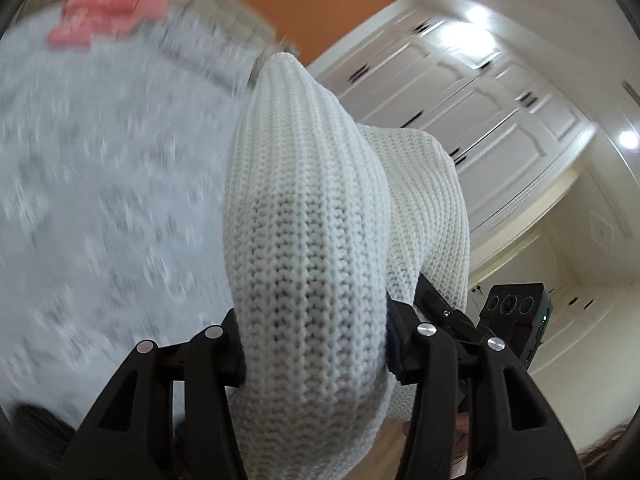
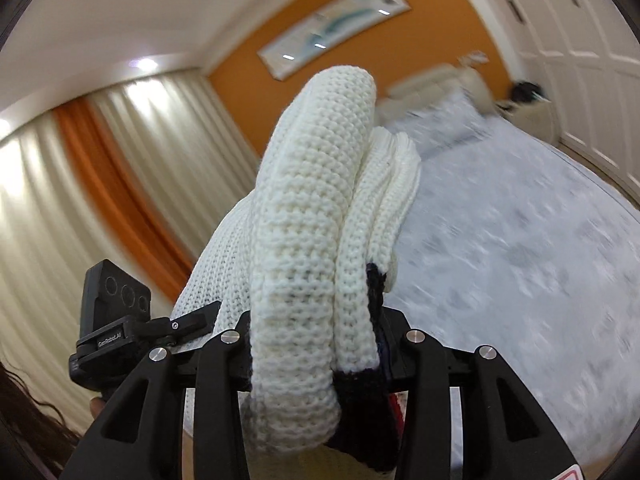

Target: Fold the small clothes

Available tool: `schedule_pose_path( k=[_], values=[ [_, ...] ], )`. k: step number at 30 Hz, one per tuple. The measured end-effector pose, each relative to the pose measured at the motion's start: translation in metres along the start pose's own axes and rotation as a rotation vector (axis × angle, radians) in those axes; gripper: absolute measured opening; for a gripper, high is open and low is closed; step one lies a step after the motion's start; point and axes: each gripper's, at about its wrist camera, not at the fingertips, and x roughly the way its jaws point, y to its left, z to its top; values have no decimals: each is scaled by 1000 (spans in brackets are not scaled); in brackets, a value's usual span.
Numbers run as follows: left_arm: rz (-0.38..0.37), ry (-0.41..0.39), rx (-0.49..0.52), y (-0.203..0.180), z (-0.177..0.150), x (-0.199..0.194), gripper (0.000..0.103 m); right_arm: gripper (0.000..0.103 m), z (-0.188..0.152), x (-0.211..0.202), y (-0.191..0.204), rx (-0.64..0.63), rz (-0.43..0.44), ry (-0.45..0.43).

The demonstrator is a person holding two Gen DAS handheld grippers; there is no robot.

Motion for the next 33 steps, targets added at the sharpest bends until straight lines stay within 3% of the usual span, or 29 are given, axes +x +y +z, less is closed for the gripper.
schedule_pose_path(
  k=[4, 10, 12, 17, 19, 21, 22, 23, 24, 25, 26, 27, 29, 31, 33],
  values=[
    [69, -93, 37, 12, 18, -55, 50, 40, 5, 33, 28, -38, 115, 13],
    [202, -176, 12, 67, 48, -105, 50, 40, -5, 137, 61, 7, 247, 129],
    [242, -177, 0, 95, 52, -118, 50, 40, -19, 170, 72, 2, 247, 164],
    [332, -79, -83, 194, 33, -108, 50, 40, -90, 243, 60, 40, 158, 314],
    [326, -53, -140, 242, 8, -89, 52, 43, -130, 266, 42, 64, 113, 364],
    [338, -8, -199, 295, -23, -59, 59, 52, -182, 301, 6, 92, 34, 444],
    [390, 17, -241, 328, -43, -42, 60, 53, -207, 319, -12, 101, -29, 502],
    [457, 51, -308, 360, -65, -28, 59, 45, -236, 336, -34, 99, -137, 592],
    [516, 83, -368, 381, -81, -21, 52, 28, -255, 343, -50, 78, -243, 662],
    [585, 98, -424, 395, -95, -22, 52, 28, -260, 337, -60, 106, -258, 666],
    [527, 32, -442, 393, -104, -37, 52, 28, -252, 314, -64, 171, -204, 586],
    [511, -9, -427, 382, -103, -50, 51, 32, -240, 296, -58, 154, -238, 540],
    [558, -87, -323, 343, -93, -79, 53, 25, -214, 269, -31, 39, -240, 463],
    [584, -110, -235, 312, -81, -85, 63, 14, -202, 272, -8, -30, -201, 483],
    [657, -53, -130, 293, -71, -68, 64, 13, -207, 293, 12, -95, -161, 545]
  ],
)
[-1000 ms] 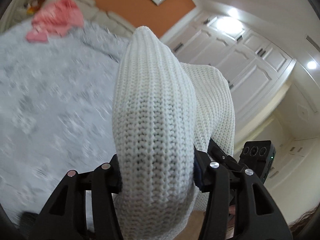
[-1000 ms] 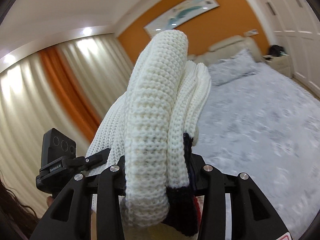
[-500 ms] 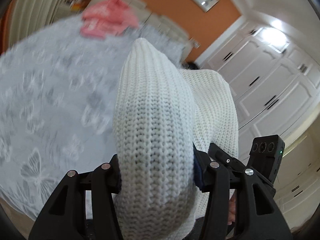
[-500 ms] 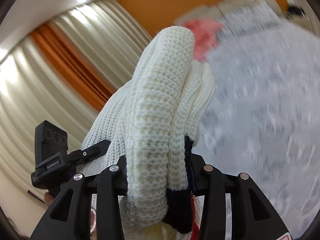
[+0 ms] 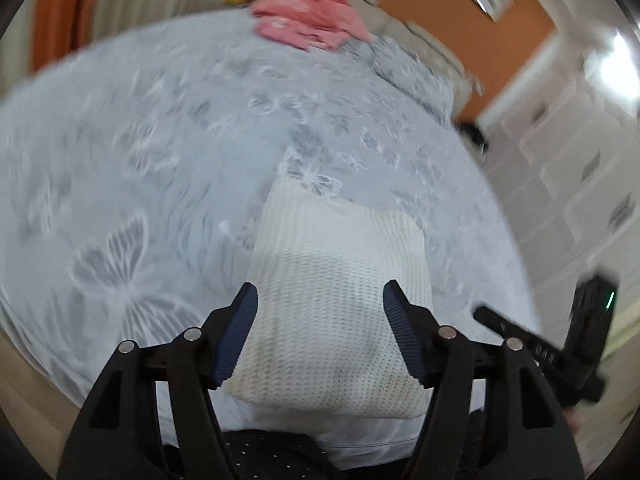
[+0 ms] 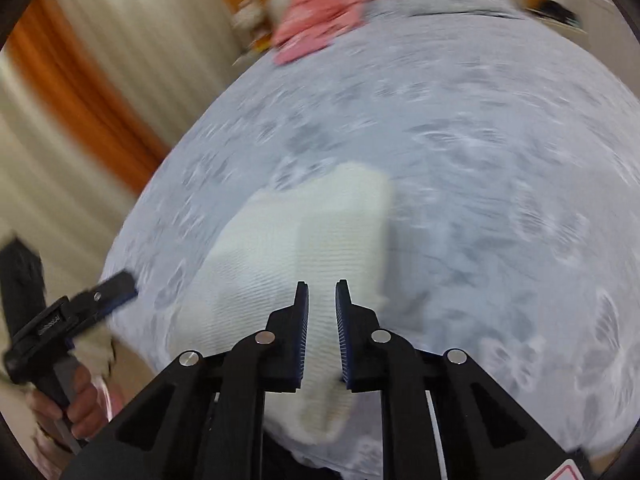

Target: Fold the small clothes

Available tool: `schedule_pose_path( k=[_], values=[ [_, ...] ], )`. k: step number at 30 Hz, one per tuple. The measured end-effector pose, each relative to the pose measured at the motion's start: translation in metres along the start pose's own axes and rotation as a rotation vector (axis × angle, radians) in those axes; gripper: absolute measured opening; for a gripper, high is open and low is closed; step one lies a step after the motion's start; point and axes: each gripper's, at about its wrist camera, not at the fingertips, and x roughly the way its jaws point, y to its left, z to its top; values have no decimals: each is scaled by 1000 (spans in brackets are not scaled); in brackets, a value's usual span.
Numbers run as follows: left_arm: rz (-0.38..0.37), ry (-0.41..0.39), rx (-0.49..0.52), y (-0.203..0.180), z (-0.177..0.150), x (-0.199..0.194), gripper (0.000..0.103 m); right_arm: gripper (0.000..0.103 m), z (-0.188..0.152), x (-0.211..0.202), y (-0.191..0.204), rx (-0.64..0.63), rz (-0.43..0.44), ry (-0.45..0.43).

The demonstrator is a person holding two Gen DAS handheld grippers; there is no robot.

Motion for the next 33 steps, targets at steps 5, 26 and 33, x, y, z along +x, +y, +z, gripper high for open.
schedule_pose_path(
  k=[5, 26, 33],
  values=[
    [176, 208, 166, -27, -31, 77, 63, 9, -14, 82, -1, -47, -107, 177],
    [396, 22, 315, -83, -101, -19, 92, 48, -72, -22, 23, -18, -327, -105],
    [385, 8, 280, -63, -112, -23, 92, 53, -89, -22, 33, -42, -387, -134]
  ],
)
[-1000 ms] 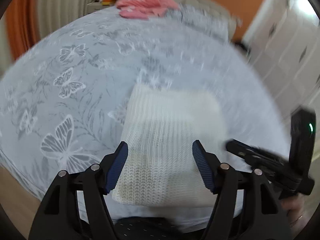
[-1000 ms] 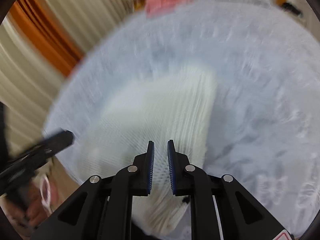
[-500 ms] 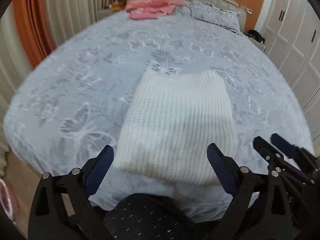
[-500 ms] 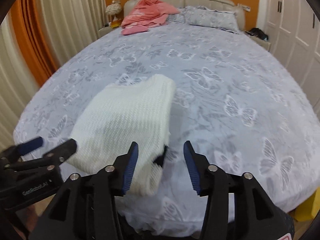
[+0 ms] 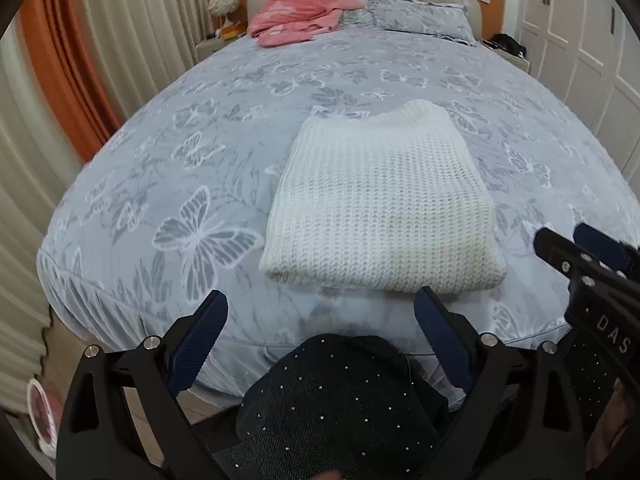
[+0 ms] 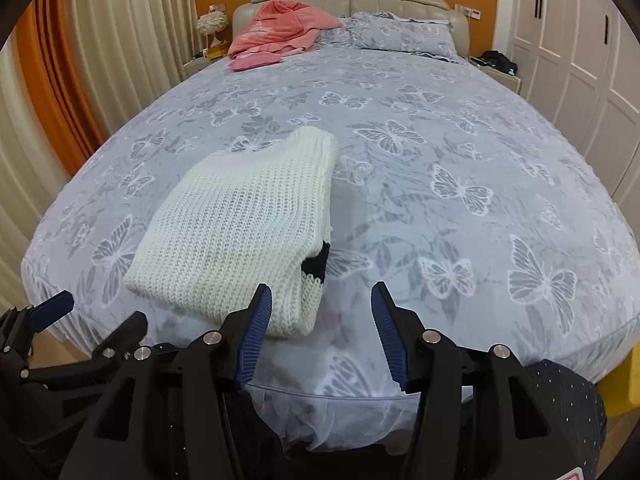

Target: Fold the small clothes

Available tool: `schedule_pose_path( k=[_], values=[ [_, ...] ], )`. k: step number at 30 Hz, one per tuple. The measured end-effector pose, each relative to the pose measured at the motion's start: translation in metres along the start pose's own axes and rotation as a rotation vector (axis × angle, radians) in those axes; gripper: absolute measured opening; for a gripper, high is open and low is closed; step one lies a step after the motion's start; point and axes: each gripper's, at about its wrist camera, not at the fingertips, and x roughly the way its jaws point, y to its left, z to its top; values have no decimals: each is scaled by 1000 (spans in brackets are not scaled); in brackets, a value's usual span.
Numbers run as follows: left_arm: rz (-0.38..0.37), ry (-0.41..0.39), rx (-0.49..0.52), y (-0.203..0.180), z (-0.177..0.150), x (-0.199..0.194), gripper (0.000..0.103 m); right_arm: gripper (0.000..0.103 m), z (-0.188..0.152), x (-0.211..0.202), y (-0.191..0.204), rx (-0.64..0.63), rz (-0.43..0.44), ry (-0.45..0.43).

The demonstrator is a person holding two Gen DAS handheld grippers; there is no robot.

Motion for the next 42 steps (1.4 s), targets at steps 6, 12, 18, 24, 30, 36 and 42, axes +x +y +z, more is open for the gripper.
schedule_pose_path(
  k=[6, 12, 18, 24, 30, 36, 42],
  values=[
    [5, -52, -31, 10, -2, -5, 92, 55, -7, -2, 14, 0, -38, -14],
    [6, -47, -47, 15, -5, -2, 92, 56, -17, 0, 24, 11, -52, 6],
    [4, -41, -75, 22, -7, 0, 92, 57, -25, 2, 30, 18, -59, 23],
    [22, -54, -89, 25, -9, -4, 92, 58, -33, 2, 40, 34, -72, 23],
    [30, -68, -84, 24, -10, -7, 92, 58, -36, 4, 46, 32, -81, 30],
    [32, -76, -71, 24, -9, -9, 92, 58, -36, 2, 52, 12, -84, 27],
    [37, -77, -71, 24, -9, -10, 92, 59, -36, 2, 52, 13, -86, 27]
  ],
)
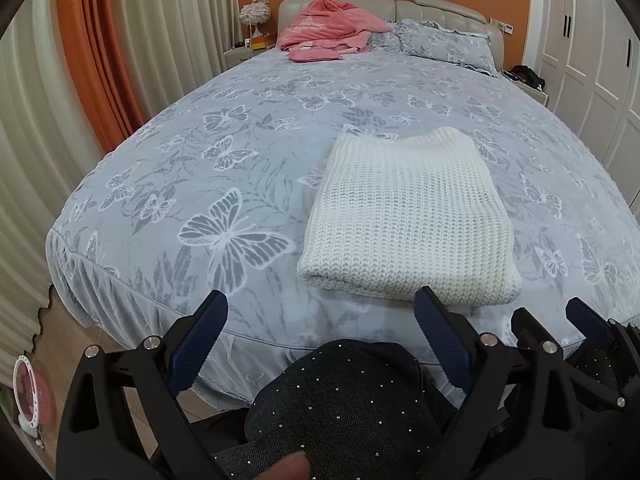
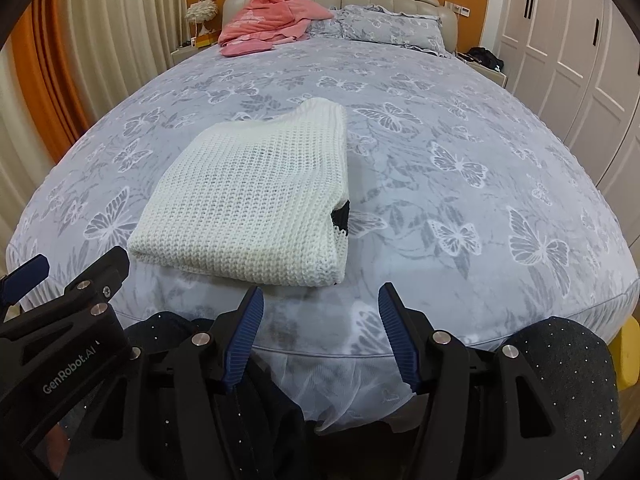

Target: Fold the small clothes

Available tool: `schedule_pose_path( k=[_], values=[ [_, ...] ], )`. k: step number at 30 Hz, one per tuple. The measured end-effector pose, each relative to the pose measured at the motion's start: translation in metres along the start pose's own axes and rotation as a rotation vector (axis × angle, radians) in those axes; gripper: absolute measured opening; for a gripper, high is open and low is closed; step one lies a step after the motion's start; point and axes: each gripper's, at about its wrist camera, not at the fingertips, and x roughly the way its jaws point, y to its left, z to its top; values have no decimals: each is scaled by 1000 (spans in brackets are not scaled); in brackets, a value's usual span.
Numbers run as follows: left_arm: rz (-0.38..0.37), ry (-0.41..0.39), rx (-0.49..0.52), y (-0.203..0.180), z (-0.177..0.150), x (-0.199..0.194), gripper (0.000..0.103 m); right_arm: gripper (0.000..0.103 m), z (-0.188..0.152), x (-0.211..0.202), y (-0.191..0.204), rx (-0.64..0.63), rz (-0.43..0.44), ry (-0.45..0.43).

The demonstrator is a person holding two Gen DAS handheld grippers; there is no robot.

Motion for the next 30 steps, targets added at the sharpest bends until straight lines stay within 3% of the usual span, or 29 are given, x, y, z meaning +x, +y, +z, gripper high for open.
schedule_pose_path(
  k=[30],
  values=[
    [62, -10, 4, 1, 0, -4, 96, 59, -2, -2, 1, 9, -6, -2]
  ],
)
